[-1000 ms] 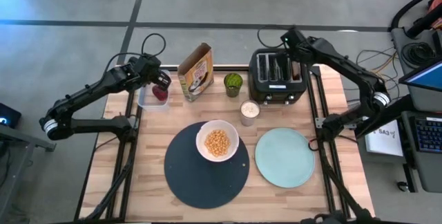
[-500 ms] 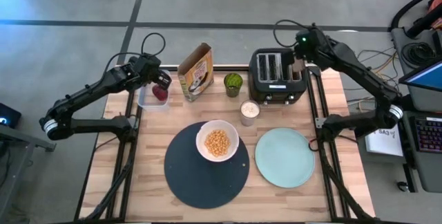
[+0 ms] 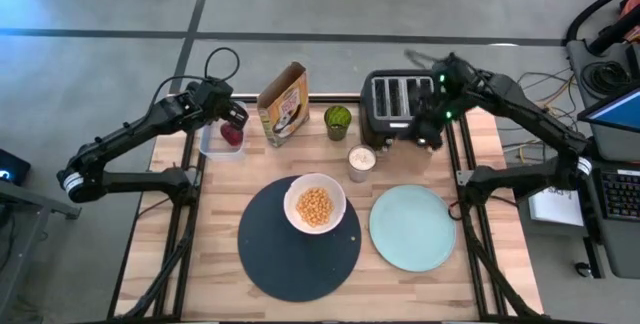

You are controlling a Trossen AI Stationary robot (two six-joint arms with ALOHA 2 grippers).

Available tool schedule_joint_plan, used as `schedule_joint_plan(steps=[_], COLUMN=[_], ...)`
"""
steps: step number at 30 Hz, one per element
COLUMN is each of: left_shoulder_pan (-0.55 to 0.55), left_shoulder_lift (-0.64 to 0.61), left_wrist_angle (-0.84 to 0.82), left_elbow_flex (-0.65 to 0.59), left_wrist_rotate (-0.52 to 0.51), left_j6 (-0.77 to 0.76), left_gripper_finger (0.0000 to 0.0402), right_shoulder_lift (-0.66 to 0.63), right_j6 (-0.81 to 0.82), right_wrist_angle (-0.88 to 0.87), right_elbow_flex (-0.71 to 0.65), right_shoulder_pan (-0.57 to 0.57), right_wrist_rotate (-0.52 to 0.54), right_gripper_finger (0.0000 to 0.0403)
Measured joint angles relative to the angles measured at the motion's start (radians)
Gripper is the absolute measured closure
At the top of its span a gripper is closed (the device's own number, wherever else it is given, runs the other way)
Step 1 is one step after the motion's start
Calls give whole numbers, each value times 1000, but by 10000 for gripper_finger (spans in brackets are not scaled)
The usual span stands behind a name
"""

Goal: Arrange a breakfast setting
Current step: Put the toasted bread from the toaster on the light blue plate

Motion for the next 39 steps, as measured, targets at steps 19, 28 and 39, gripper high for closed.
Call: schedule_joint_plan(steps=[19,28,39], left_shoulder_pan=[-2,-2,-2], left_shoulder_lift=[0,0,0], left_wrist_angle=[6,13,13], left_elbow_flex=[-32,-32,-32], left_wrist_rotate=[9,10,10], left_j6=[-9,-15,-15], left_gripper_finger=[400,400,400], right_shoulder_lift=[-35,-2,74], right_j6=[535,555,510], right_wrist_angle=[185,333,331], right_elbow_flex=[-438,-525,-561], right_shoulder_pan=[540,662,708], right_wrist_rotate=[299,502,630], right_gripper_finger=[392,392,391])
